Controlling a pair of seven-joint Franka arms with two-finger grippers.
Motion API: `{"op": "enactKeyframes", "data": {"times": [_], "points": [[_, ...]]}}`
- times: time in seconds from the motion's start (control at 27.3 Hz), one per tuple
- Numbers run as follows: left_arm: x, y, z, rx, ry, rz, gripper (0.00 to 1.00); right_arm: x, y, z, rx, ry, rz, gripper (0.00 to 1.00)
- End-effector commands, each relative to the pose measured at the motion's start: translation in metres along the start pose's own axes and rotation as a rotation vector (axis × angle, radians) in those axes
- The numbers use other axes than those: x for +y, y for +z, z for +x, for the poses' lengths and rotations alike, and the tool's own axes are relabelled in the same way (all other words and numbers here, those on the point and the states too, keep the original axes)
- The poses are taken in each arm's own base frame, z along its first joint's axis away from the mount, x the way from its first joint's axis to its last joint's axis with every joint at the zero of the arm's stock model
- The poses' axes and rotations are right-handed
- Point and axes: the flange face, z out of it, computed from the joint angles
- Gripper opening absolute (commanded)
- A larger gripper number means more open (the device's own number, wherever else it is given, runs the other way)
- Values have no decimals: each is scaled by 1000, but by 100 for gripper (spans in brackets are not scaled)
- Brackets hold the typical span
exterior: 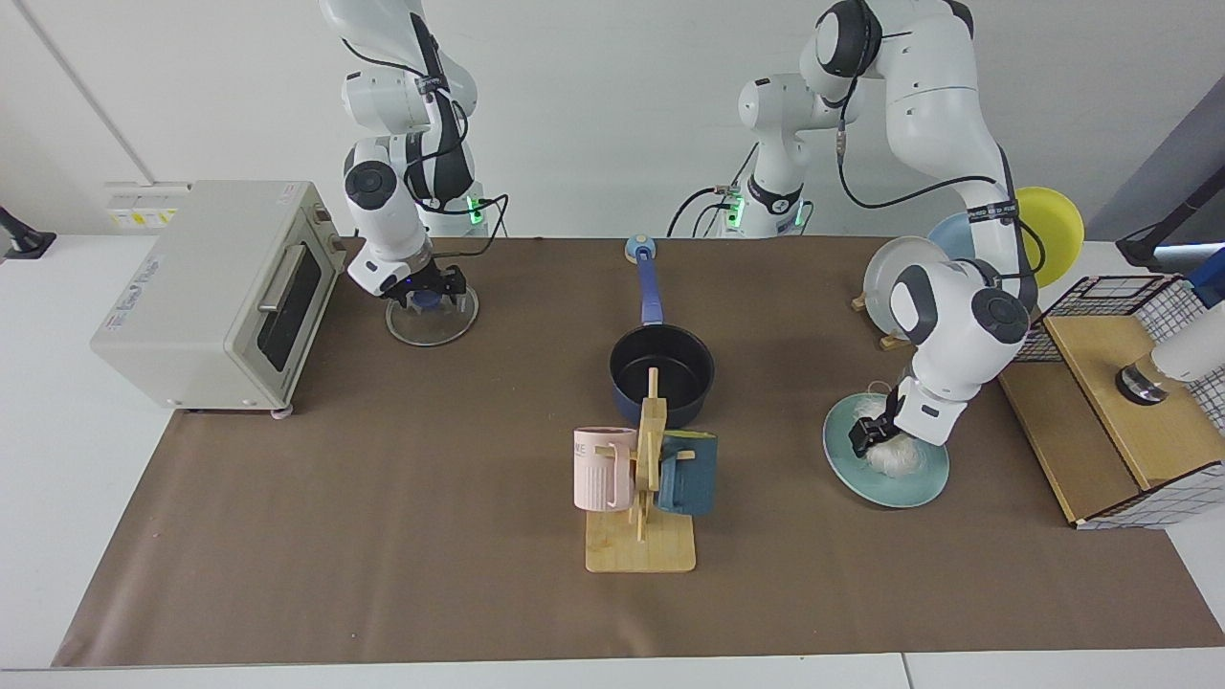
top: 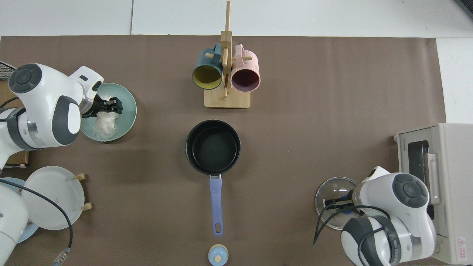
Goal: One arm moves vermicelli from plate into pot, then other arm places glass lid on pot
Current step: 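Grasp the white vermicelli on the blue plate with the left gripper and lift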
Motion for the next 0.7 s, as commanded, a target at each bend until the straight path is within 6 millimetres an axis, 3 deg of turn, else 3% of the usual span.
{"op": "enactKeyframes", "data": {"times": [0.0,0.22,0.33,0.51,0.59,0.66], "points": [[4,-21,7,8,-12,-6,0,2,3,-6,20,11,-5,100],[16,-56,11,21,-6,-21,0,3,7,-8,61,9,-3,100],[25,-92,3,28,-15,-28,0,4,8,-8,60,11,-3,100],[70,-142,-26,10,-43,-44,0,4,7,-8,61,12,-3,98],[94,-154,-41,-1,-55,-51,0,4,7,-8,61,12,-3,84],[123,-157,-55,-7,-53,-61,0,4,7,-8,61,12,-3,61]]}}
